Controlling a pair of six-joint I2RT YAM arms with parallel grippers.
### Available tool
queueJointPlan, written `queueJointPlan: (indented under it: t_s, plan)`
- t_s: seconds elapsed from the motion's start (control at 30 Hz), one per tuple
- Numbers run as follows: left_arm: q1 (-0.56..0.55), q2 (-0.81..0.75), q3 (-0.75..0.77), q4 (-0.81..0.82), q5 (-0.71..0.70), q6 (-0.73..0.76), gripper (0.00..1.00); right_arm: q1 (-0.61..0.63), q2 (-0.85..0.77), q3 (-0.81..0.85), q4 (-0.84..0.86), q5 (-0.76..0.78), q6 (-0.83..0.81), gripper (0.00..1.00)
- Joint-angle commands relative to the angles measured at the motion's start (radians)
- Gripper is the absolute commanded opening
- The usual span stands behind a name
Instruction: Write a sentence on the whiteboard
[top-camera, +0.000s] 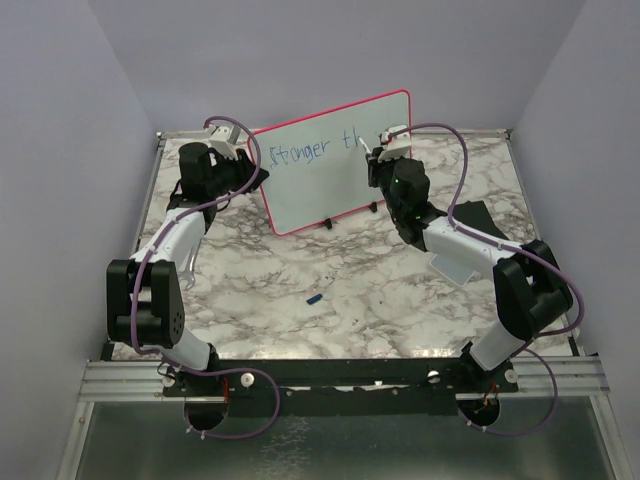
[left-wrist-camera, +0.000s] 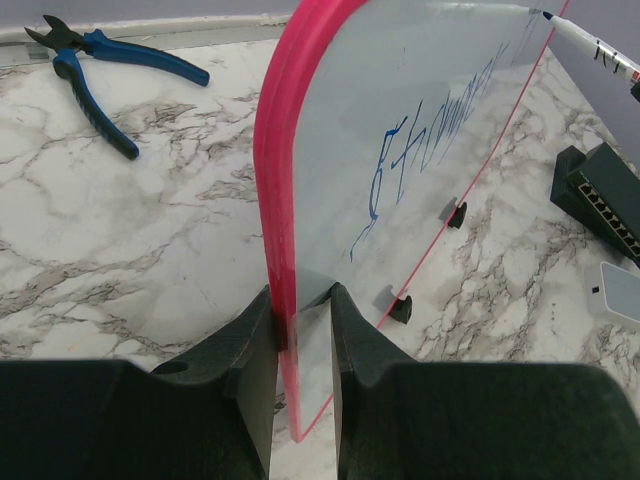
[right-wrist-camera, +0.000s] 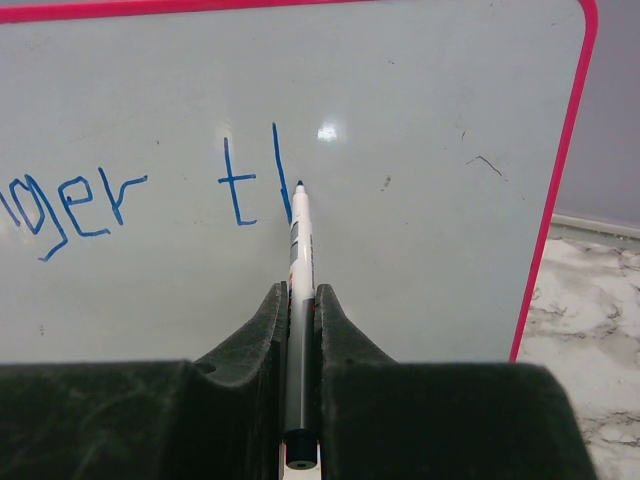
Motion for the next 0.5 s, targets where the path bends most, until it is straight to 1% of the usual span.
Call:
queueJointPlan:
  t_s: [0.0,0.2,0.47]
  plan:
    - [-0.011,-0.009,0.009,-0.033,-0.026,0.024,0.1,-0.005,0.009,0.018,0.005,0.027,-0.013,0.01]
    - [-0.011,-0.007,0.01,-0.034,-0.025,0.024,0.1,-0.005,-0.01,-0.004,0.025,-0.009,-0.016,0.01]
    - [-0.01,-0.008,0.007,-0.035,-0.025,0.024,0.1,-0.005,0.005,0.026,-0.005,-0.027,-0.022,0.0]
